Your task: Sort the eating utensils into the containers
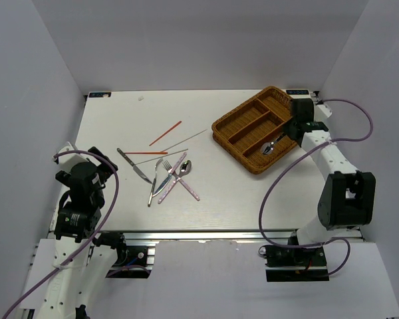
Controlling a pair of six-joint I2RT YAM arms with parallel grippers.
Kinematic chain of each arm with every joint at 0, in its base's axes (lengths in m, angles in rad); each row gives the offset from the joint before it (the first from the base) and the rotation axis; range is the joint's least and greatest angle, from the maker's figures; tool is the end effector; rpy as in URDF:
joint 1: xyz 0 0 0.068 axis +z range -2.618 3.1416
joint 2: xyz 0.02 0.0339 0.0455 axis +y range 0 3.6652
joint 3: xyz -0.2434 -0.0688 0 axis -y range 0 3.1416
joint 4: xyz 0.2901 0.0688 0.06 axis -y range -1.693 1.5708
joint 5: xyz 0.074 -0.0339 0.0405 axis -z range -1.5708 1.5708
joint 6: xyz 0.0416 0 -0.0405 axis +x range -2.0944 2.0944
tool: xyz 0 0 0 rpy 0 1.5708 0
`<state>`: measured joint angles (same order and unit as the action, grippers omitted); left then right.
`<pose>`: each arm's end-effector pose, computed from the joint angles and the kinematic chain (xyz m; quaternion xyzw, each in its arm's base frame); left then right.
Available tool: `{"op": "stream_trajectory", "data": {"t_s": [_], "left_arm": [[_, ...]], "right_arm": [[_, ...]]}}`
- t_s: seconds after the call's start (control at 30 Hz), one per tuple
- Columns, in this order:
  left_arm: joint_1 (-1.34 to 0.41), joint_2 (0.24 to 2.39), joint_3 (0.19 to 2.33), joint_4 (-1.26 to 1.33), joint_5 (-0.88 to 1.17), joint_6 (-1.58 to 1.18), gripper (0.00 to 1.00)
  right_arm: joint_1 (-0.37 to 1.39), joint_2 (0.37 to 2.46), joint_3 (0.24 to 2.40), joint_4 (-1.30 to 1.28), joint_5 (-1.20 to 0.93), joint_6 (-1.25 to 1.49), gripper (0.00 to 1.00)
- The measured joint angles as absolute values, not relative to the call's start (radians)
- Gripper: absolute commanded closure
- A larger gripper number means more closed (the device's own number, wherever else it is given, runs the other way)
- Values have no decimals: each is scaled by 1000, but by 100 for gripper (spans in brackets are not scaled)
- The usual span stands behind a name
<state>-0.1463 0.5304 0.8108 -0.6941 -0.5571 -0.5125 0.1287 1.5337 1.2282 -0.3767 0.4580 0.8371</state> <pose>0.1737 -0.0034 0.3306 -0.2944 0.7642 0.0478 0.5719 0.3912 0.0321 0.2565 0.3965 0.7909 0.0129 0.4659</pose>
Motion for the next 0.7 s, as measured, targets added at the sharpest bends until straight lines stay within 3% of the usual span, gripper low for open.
{"op": "stream_trajectory", "data": {"t_s": [0.2, 0.3, 0.33, 0.37, 0.53, 0.7], "left_arm": [[-146, 535, 811, -694, -557, -513, 2], [-146, 536, 811, -694, -556, -511, 2], [-146, 536, 811, -694, -556, -510, 2], [-146, 536, 811, -694, -556, -509, 2], [-146, 542, 811, -690, -550, -507, 2], [-146, 542, 811, -679, -546, -505, 2]], "right_arm": [[78, 1671, 1214, -364, 403, 893, 100], [75, 1703, 1210, -363, 368, 907, 80], [75, 1703, 1203, -355, 357, 910, 55], [75, 1698, 1194, -344, 347, 920, 49], [73, 1695, 1190, -334, 317, 916, 40], [83, 1679, 1214, -340, 309, 904, 39]]}}
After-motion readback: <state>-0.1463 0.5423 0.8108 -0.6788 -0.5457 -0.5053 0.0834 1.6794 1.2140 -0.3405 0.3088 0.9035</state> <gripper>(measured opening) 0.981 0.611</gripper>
